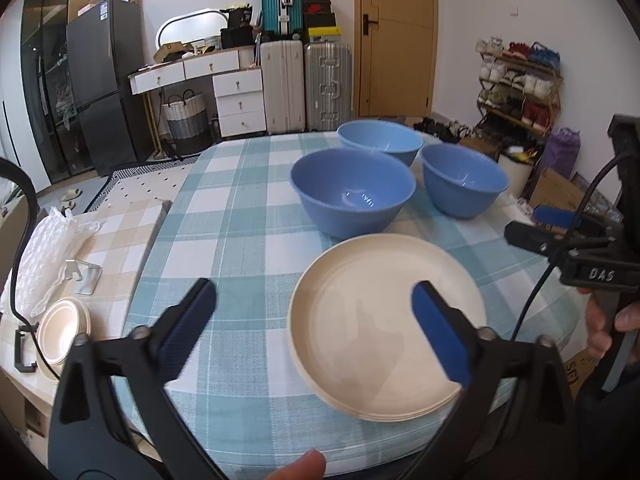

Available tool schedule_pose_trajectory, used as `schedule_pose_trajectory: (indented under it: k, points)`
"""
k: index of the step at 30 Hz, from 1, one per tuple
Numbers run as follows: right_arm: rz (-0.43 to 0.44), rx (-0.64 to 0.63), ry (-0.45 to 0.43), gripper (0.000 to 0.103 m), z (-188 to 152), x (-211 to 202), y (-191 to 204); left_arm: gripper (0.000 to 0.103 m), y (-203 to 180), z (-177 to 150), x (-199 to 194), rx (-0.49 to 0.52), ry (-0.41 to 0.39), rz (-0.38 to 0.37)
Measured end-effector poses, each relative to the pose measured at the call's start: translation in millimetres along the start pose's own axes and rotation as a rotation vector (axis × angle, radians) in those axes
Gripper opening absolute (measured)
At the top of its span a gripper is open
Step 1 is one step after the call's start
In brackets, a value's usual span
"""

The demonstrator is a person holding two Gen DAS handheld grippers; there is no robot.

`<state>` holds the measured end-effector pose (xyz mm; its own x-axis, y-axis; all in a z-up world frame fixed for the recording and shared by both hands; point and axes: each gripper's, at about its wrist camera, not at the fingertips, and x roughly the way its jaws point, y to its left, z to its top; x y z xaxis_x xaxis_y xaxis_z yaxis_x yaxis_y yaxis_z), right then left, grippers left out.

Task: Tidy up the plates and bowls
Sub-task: 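Withdraw both tools from the plate stack and move toward the nearest blue bowl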

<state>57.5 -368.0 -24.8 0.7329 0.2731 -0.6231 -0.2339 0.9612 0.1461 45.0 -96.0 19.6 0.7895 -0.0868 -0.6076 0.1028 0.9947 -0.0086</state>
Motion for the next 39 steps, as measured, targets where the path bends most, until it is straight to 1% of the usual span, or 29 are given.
schedule_pose_trajectory:
  k: [3,8,11,14,16,20,23,26,31,34,39]
  points:
    - [-0.004,0.007,-0.015,0.095,1.4,-6.5,-2.2,0.100,-6.9,6.4,-10.4,-0.001,-0.013,-0.039]
    - [-0.005,0.007,-0.024,0.096,0.8,-14.2,-5.5,0.100,-22.1,15.5,-18.0,0.032,-0.030,-0.034]
    - [-0.012,0.012,-0.024,0.098,-0.7,-17.3,-10.0,0.100,-27.5,20.6,-19.7,0.017,-0.029,-0.054]
    - [-0.013,0.025,-0.031,0.099,-1.9,-21.8,-16.0,0.100,-34.2,26.1,-20.0,0.029,-0.027,-0.055]
    - [-0.022,0.036,-0.036,0.100,-3.3,-26.3,-21.7,0.100,-40.1,29.6,-20.8,0.036,-0.027,-0.060]
    - [-0.048,0.063,-0.040,0.101,-7.8,-34.9,-35.6,0.100,-53.8,37.5,-18.1,0.046,-0.018,-0.093]
    - [-0.049,0.086,-0.054,0.101,-12.1,-42.5,-48.1,0.100,-66.4,42.5,-17.9,0.061,-0.019,-0.086]
    - [-0.059,0.112,-0.062,0.101,-14.2,-48.2,-61.4,0.100,-78.5,47.2,-17.3,0.062,-0.008,-0.103]
    - [-0.049,0.147,-0.079,0.101,-17.1,-58.8,-80.2,0.100,-95.1,55.6,-16.1,0.092,-0.011,-0.094]
    - [-0.058,0.149,-0.092,0.101,-12.8,-66.5,-87.7,0.100,-97.3,63.8,-15.6,0.086,-0.015,-0.115]
    - [-0.090,0.147,-0.104,0.101,-3.6,-76.3,-95.3,0.100,-93.0,75.3,-10.3,0.093,-0.013,-0.101]
